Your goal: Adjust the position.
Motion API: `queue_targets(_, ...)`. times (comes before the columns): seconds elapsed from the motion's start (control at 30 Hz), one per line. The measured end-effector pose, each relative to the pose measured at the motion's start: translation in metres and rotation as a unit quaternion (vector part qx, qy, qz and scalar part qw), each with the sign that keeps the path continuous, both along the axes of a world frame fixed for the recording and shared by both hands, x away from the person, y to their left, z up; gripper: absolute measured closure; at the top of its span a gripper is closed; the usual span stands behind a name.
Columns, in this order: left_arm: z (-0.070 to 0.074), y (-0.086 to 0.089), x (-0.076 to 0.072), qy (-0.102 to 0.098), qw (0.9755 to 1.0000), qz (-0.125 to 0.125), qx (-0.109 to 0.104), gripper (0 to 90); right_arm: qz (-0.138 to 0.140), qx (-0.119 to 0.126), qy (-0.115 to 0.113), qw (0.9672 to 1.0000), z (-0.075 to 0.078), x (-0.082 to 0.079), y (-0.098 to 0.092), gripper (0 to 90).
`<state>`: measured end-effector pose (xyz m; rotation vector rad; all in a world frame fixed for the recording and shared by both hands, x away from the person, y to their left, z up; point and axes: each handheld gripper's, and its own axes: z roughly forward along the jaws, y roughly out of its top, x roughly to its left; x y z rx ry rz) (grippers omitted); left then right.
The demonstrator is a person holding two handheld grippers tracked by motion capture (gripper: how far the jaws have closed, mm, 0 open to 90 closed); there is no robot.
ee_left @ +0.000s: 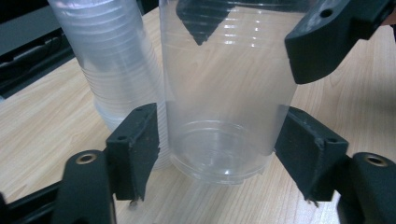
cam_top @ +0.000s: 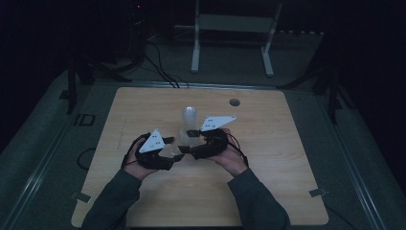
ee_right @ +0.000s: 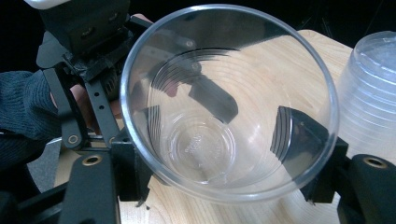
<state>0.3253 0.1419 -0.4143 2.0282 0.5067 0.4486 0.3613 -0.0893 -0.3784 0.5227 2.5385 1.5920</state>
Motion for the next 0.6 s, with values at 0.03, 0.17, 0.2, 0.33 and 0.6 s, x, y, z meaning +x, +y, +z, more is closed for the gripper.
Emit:
queue_targets(0.03, -0.0003, 0.0002, 0.0002, 0.001, 1.0, -0.001, -0.002, 37.0, -0.001, -0.001, -0.001, 1.0, 0.0, -0.0001, 0.0002, 32.3)
queue_targets(0.17, -0.0005, 0.0017, 0.0008, 0.005, 0.9999, -0.006, -0.015, 40.6, 0.004, 0.007, 0.004, 1.0, -0.0005, -0.0003, -0.0004, 29.1)
queue_targets(0.2, -0.0005, 0.0017, 0.0008, 0.005, 0.9999, -0.006, -0.015, 40.8, 0.004, 0.007, 0.004, 1.0, -0.0005, -0.0003, -0.0004, 29.1)
queue_targets(0.33, 0.0003, 0.0037, 0.0014, 0.008, 0.9995, -0.011, -0.029, 41.0, 0.009, 0.022, 0.005, 0.9997, 0.0001, -0.0008, -0.0022, 26.7)
queue_targets(0.6, 0.0014, 0.006, 0.0017, 0.014, 0.9985, -0.018, -0.05, 41.1, 0.013, 0.051, -0.001, 0.9986, 0.0016, -0.0023, -0.0036, 25.3)
